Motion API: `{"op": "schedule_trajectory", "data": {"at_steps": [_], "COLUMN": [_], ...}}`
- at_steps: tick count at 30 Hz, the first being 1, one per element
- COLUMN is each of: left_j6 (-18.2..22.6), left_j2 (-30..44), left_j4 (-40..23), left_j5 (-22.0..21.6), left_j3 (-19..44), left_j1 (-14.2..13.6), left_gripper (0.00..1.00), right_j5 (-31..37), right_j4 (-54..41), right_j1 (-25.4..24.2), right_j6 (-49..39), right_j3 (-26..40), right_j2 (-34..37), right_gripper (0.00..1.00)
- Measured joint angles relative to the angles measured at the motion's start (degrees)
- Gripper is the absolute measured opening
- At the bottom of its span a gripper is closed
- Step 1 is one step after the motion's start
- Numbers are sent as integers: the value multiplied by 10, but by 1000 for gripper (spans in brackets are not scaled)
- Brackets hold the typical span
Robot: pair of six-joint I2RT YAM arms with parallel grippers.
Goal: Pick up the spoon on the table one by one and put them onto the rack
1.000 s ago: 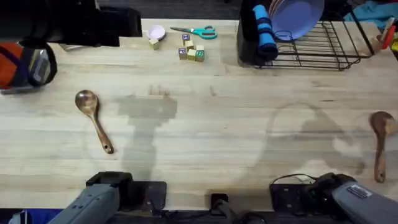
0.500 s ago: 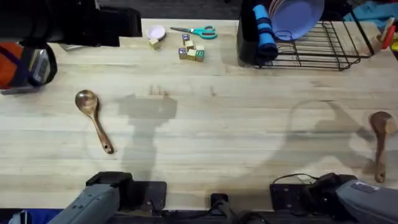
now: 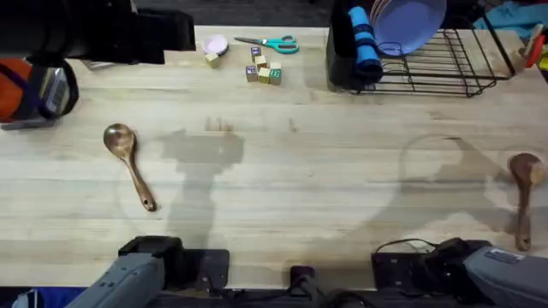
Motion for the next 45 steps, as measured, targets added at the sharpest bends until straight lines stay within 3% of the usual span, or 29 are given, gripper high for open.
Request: {"op": "schedule_trajectory", "data": {"at_steps": [18, 26, 45], "left_j6": [0, 0, 0], "left_j2": [0, 0, 0], "left_j4": [0, 0, 0], "left_j5": [0, 0, 0], "left_j3": [0, 0, 0], "left_j1": [0, 0, 0], "left_gripper": [993, 993, 993], "right_j5": [0, -32, -34], "right_j4": [56, 56, 135], "right_j1": [-20, -21, -23], "right_j6": [-15, -80, -88], "right_j3": [-25, -34, -47], "right_j2": [63, 113, 213], "right_gripper": [996, 996, 997]}}
